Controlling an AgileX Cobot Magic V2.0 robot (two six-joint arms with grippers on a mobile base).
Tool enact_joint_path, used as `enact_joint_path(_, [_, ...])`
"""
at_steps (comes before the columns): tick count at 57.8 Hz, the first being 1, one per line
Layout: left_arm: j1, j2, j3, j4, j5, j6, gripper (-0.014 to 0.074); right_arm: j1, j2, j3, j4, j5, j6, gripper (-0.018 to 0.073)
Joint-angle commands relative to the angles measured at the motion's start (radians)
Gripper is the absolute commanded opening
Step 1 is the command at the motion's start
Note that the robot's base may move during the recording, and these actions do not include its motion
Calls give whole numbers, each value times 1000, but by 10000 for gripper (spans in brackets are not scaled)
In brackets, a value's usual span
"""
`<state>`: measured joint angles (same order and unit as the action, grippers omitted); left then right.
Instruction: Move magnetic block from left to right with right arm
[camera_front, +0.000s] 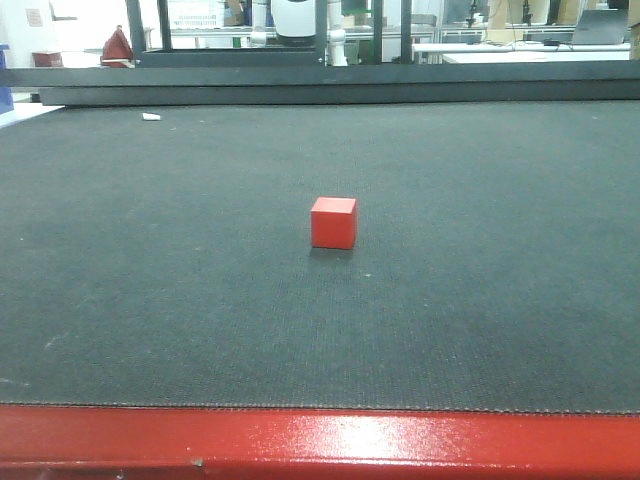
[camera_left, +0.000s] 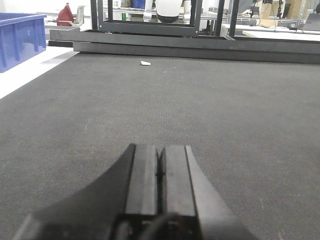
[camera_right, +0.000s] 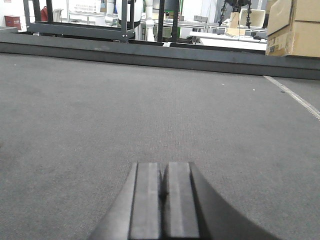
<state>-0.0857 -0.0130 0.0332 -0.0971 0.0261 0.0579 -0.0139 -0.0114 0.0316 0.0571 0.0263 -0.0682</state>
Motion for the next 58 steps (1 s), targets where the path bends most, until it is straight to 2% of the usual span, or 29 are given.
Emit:
enact_joint_path(1, [2, -11, 8, -5, -83, -6, -126, -2, -21, 0, -5, -88, -5, 59])
enact_joint_path(45, [2, -11, 8, -5, -83, -6, -126, -2, -21, -5, -4, -115, -5, 59])
enact_joint_path(51, [2, -11, 8, -5, -83, -6, -126, -2, -17, -80, -4, -89, -5, 59])
enact_joint_path(58, [2, -11, 8, -5, -83, -6, -126, -2, 40, -252, -4, 19, -5, 59])
